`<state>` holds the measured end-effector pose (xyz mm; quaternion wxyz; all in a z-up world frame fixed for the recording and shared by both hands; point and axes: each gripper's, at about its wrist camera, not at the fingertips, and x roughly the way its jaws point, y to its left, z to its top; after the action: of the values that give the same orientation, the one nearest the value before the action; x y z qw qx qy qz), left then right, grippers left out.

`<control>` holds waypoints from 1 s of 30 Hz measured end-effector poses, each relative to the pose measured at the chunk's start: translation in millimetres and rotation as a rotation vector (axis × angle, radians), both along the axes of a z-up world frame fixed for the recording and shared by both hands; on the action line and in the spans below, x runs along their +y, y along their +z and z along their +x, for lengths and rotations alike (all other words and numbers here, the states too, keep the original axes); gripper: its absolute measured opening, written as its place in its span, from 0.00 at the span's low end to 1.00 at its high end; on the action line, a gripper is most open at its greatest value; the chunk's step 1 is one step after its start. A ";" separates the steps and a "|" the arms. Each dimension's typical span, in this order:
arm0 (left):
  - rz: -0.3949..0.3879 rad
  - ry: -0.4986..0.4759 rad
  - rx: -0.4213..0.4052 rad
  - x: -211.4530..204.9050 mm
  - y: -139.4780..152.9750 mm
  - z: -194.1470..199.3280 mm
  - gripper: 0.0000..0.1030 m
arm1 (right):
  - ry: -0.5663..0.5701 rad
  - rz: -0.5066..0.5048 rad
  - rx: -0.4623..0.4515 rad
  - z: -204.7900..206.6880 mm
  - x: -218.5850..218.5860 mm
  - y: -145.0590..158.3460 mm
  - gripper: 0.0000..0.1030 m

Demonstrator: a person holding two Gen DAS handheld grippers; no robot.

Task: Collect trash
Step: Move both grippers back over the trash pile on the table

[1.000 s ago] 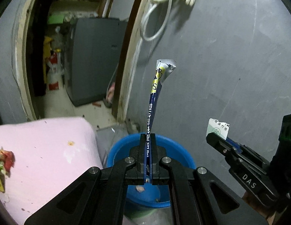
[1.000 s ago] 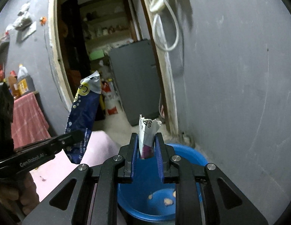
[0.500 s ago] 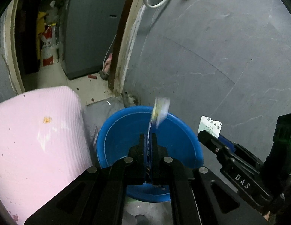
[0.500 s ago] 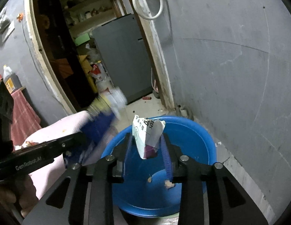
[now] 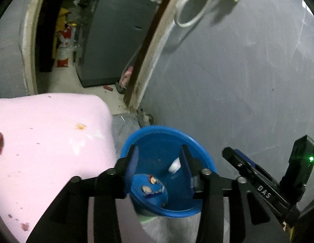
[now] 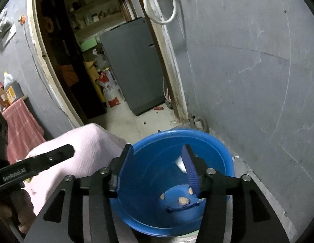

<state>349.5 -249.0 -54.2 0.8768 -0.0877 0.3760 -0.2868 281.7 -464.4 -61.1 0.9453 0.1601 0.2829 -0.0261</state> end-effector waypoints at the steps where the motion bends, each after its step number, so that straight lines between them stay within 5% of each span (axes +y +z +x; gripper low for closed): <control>1: -0.010 0.017 -0.013 8.0 4.4 -1.4 0.43 | -0.001 -0.004 -0.015 -2.1 1.8 4.3 0.53; 4: -0.033 0.064 -0.054 27.6 20.3 -5.1 0.57 | -0.003 -0.011 -0.064 -7.3 8.2 17.2 0.70; 10: -0.027 0.147 -0.173 68.1 56.5 -20.6 0.77 | 0.018 -0.046 -0.185 -20.1 30.7 51.1 0.84; 12: -0.017 0.183 -0.213 78.7 67.2 -25.8 0.91 | 0.027 -0.059 -0.220 -23.7 39.3 61.0 0.90; 14: -0.024 0.227 -0.267 94.2 77.5 -34.1 0.93 | 0.043 -0.072 -0.269 -28.5 51.3 73.5 1.00; 30: 0.025 0.462 -0.487 205.3 127.1 -101.1 0.98 | 0.168 -0.164 -0.499 -53.1 158.1 135.2 1.00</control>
<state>248.4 -43.8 72.9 0.9837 -0.0888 0.1292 -0.0885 228.6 -306.2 74.1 0.9945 0.0603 0.0505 0.0697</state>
